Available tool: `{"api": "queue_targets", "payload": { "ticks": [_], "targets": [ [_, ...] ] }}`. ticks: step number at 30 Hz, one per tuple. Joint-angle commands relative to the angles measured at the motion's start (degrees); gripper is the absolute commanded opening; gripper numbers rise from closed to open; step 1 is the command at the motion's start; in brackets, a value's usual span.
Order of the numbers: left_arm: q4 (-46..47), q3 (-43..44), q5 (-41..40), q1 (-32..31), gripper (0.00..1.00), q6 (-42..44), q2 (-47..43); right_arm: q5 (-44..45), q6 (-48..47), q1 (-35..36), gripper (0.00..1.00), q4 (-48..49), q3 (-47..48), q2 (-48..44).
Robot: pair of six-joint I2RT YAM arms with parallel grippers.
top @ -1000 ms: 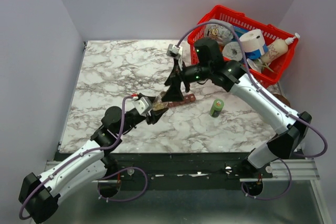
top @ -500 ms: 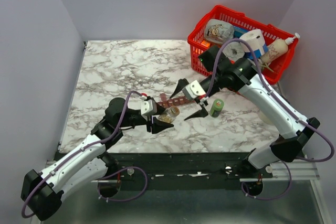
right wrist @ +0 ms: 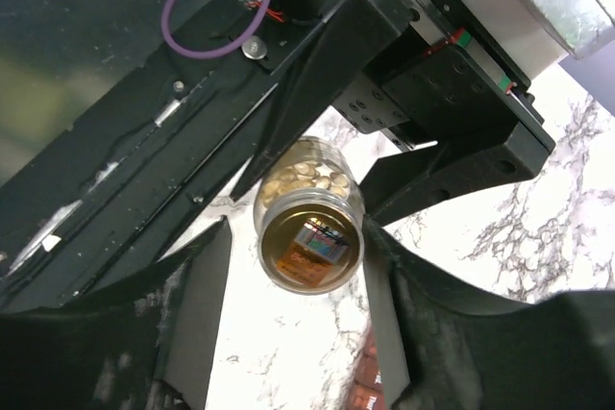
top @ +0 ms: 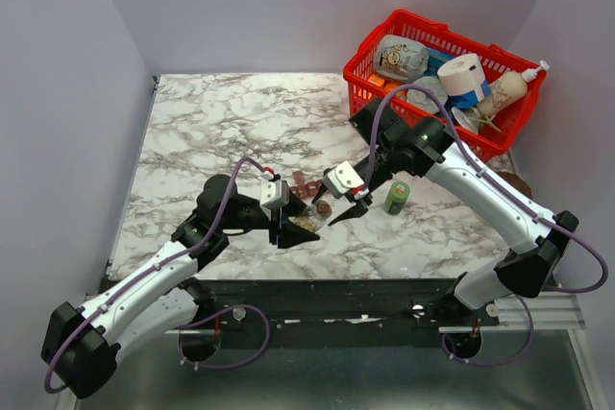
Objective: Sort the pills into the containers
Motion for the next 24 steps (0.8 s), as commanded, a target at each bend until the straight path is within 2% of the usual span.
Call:
{"api": "queue_targets", "payload": {
  "ticks": [1, 3, 4, 5, 6, 7, 9, 10, 12, 13, 15, 16, 17, 19, 20, 22, 23, 24],
  "targets": [
    [5.14, 1.07, 0.58, 0.38, 0.0, -1.19, -1.2, 2.44, 6.61, 0.96, 0.57, 4.86, -1.68, 0.03],
    [5.58, 0.54, -1.35, 0.47, 0.0, -1.01, -1.82, 3.23, 11.17, 0.96, 0.47, 8.2, -1.95, -0.23],
    [6.36, 0.37, -5.45, 0.39, 0.0, -0.92, -2.61, 3.76, 17.64, 1.04, 0.42, 9.43, -1.95, -0.23],
    [7.76, -0.59, -7.58, 0.47, 0.0, -1.18, -3.05, 4.2, 21.18, 0.96, 0.32, 10.83, -2.04, -0.32],
    [9.6, -1.38, -10.74, 0.47, 0.0, -2.4, -3.58, 5.86, 25.13, 0.96, 0.3, 13.89, -2.21, -0.5],
    [13.97, -2.09, -13.64, 0.39, 0.0, -3.29, -4.28, 6.83, 33.27, 0.96, 0.3, 15.49, -2.82, -0.67],
    [16.64, -3.93, -25.4, 0.03, 0.0, -2.86, -4.98, 9.72, 41.13, 0.96, 0.24, 19.79, -3.88, -0.68],
    [18.65, -4.38, -29.88, -1.19, 0.0, -2.07, -5.34, 12.0, 52.22, 0.96, 0.24, 21.99, -4.41, -0.67],
    [21.21, -5.43, -42.07, -2.33, 0.0, -0.32, -5.08, 20.06, 64.4, 0.61, 0.24, 28.73, -7.82, -0.67],
    [24.01, -5.7, -45.45, -2.95, 0.0, 0.56, -3.77, 22.38, 72.99, 0.61, 0.24, 29.73, -8.97, -0.67],
    [25.96, -5.26, -50.82, -3.39, 0.0, 0.75, -1.66, 25.02, 77.98, -0.18, 0.25, 33.24, -12.13, -0.59],
    [26.75, -4.91, -52.5, -3.39, 0.0, 1.44, 0.53, 24.86, 83.3, -0.45, 0.26, 33.96, -12.75, -0.5],
    [26.85, -4.04, -52.52, -3.48, 0.0, 1.36, 1.68, 23.64, 84.14, -0.54, 0.35, 34.49, -13.02, -0.15],
    [28.16, -4.03, -49.03, -3.48, 0.0, 1.71, 3.44, 18.98, 83.11, -0.71, 0.46, 34.75, -12.24, 0.73],
    [28.34, -4.64, -47.09, -3.48, 0.0, 1.8, 3.62, 18.1, 81.96, -0.71, 0.6, 34.75, -11.28, 0.82],
    [26.08, -5.08, -41.74, -3.31, 0.0, 2.24, 2.84, 15.38, 77.07, -1.59, 0.73, 33.71, -8.29, 0.3],
    [24.75, -5.52, -39.79, -3.31, 0.0, 2.76, 2.31, 13.98, 74.85, -2.11, 0.85, 33.09, -7.06, 0.03],
    [23.52, -5.78, -37.69, -2.87, 0.0, 2.86, 1.7, 11.7, 72.66, -3.08, 0.92, 30.91, -5.92, -0.32]
  ]
}}
